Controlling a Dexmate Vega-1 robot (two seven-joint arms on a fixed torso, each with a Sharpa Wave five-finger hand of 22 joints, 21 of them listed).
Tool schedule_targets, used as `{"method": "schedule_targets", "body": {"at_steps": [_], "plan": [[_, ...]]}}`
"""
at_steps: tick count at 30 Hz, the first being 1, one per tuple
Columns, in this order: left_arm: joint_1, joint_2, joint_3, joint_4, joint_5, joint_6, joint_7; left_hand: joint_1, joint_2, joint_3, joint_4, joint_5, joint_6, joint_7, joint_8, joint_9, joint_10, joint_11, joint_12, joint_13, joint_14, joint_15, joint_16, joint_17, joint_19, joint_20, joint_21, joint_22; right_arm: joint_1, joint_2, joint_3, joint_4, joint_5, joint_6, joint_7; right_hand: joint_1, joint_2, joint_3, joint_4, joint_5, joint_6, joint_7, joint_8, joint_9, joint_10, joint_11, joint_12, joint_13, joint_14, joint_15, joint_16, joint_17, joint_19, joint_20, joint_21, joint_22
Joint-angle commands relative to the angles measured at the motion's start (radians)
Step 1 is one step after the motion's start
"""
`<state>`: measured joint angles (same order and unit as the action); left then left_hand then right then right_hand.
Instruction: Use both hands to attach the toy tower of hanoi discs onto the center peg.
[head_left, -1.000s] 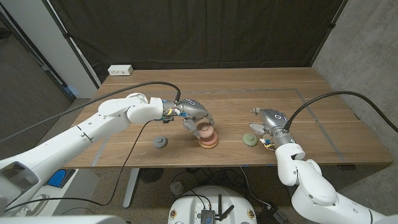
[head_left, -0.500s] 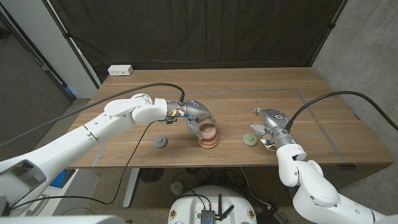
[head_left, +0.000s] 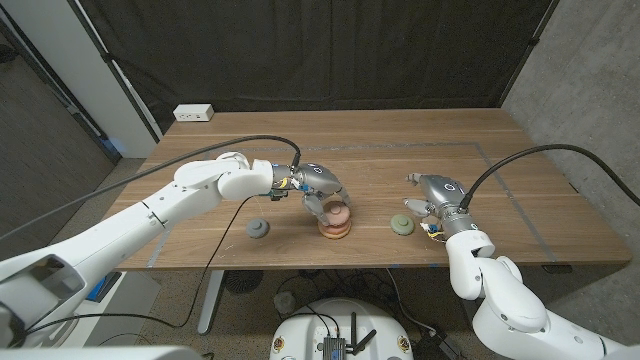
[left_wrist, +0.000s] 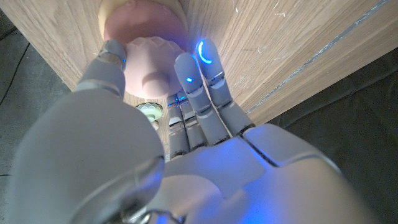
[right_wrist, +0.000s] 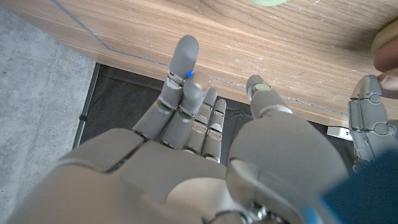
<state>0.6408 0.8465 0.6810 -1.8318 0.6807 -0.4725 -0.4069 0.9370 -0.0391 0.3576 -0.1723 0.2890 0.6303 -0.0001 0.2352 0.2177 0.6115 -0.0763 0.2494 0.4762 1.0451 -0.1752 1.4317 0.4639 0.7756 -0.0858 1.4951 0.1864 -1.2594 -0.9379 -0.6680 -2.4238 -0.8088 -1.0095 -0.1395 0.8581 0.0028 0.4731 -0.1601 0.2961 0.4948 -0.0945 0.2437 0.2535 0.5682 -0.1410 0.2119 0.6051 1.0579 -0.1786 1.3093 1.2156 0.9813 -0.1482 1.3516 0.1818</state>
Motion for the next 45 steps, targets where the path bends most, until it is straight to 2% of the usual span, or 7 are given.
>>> {"method": "schedule_targets", "body": {"at_steps": [1,33,45], "plan": [[-0.010,-0.009,0.011,0.019,-0.005,-0.005,0.008,0.000,0.015,0.020,0.011,0.004,0.025,-0.015,0.007,0.016,0.070,-0.060,-0.002,0.001,0.007,-0.044,0.001,0.003,0.003,-0.119,0.007,0.001,0.008,-0.003,-0.005,0.001,0.007,-0.006,0.004,0.002,0.008,0.010,0.001,0.004,0.005,-0.004,-0.003,0.001,0.006,0.003,0.001,0.002,0.000,-0.039,0.004,0.004,0.002,-0.070,0.000,0.003],[0.003,0.012,0.004,0.016,-0.041,0.013,-0.010,-0.001,0.017,0.025,0.009,0.003,0.037,-0.017,0.003,0.017,0.083,-0.062,-0.008,0.006,0.010,-0.044,0.002,0.004,0.007,-0.120,0.009,0.001,0.038,0.000,-0.014,0.022,0.046,-0.003,-0.012,-0.002,0.010,0.014,0.001,0.004,0.005,-0.006,-0.005,0.002,0.007,0.006,0.001,0.006,-0.003,-0.039,0.005,0.003,0.002,-0.070,0.000,0.003],[0.013,0.011,0.009,0.011,-0.037,0.019,-0.011,-0.001,0.016,0.027,0.008,0.003,0.038,-0.018,-0.001,0.017,0.082,-0.064,-0.014,0.010,0.010,-0.044,0.002,0.004,0.006,-0.120,0.008,0.001,0.026,-0.010,-0.015,0.010,0.053,-0.016,-0.023,-0.004,0.010,0.014,0.001,0.003,0.008,-0.005,-0.005,0.002,0.009,0.004,0.001,0.006,-0.002,-0.039,0.007,0.004,0.002,-0.070,0.000,0.003]]}}
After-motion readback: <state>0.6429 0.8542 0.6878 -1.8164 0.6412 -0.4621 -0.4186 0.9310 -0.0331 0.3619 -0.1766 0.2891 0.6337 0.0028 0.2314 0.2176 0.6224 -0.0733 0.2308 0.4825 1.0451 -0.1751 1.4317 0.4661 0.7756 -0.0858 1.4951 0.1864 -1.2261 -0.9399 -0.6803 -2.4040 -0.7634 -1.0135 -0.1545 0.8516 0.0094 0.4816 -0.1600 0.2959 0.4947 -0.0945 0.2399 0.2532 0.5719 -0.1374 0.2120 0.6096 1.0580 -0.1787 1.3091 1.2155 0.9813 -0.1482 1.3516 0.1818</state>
